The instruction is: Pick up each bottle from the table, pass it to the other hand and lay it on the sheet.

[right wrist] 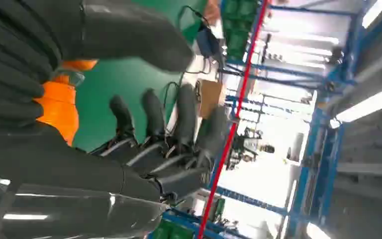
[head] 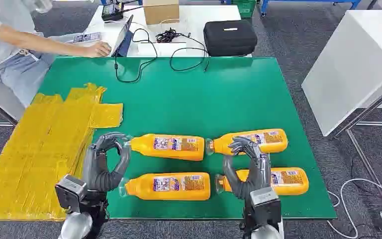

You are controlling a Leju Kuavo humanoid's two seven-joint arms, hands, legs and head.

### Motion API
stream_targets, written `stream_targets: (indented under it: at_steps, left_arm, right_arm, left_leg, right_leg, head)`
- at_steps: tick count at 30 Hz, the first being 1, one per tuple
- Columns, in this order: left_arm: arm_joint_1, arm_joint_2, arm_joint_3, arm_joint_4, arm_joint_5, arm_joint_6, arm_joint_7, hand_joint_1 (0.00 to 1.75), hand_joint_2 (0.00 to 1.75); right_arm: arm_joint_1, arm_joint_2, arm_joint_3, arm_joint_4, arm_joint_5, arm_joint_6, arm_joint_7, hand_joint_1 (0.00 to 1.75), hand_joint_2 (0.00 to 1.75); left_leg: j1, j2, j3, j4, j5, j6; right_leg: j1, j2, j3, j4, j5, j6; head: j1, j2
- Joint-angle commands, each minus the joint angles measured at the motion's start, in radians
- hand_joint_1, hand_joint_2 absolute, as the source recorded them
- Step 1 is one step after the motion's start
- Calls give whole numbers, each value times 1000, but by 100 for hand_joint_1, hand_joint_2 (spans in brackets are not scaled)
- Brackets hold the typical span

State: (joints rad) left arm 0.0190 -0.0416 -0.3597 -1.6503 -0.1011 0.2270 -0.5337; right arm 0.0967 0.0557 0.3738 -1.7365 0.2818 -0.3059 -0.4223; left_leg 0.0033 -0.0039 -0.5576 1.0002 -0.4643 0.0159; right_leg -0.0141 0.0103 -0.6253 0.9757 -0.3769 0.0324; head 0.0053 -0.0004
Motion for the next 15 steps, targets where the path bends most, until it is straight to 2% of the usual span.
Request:
stream_targets:
  at_steps: [1, 4, 8, 15]
  left_arm:
    - [-55, -7, -34, 55, 18, 3, 5, 0, 175]
    - [-58, -9, -37, 61, 21, 4, 7, 0, 175]
    - [-63, -12, -37, 62, 24, -10, 19, 0, 175]
    - [-65, -14, -36, 63, 24, -11, 20, 0, 175]
  right_arm:
    - [-105, -34, 41, 108, 49, -38, 33, 0, 175]
    - [-128, -43, 51, 133, 97, -52, 68, 0, 175]
    - [-198, -58, 70, 228, 262, -86, 169, 0, 175]
    - [-213, -56, 69, 247, 260, -89, 164, 0, 175]
  left_leg:
    - [1, 0, 4, -1, -1, -1]
    - [1, 1, 3, -1, 0, 0]
    - [0, 1, 3, -1, 0, 0]
    - [1, 0, 2, -1, 0, 0]
  right_leg:
    - [1, -1, 4, -2, -1, -1]
    - [1, 0, 3, -1, 0, -1]
    - [1, 0, 3, -1, 0, 0]
    - [1, -1, 2, -1, 0, -1]
  head:
    - [0, 0]
    - [0, 0]
    - [0, 0]
    - [0, 0]
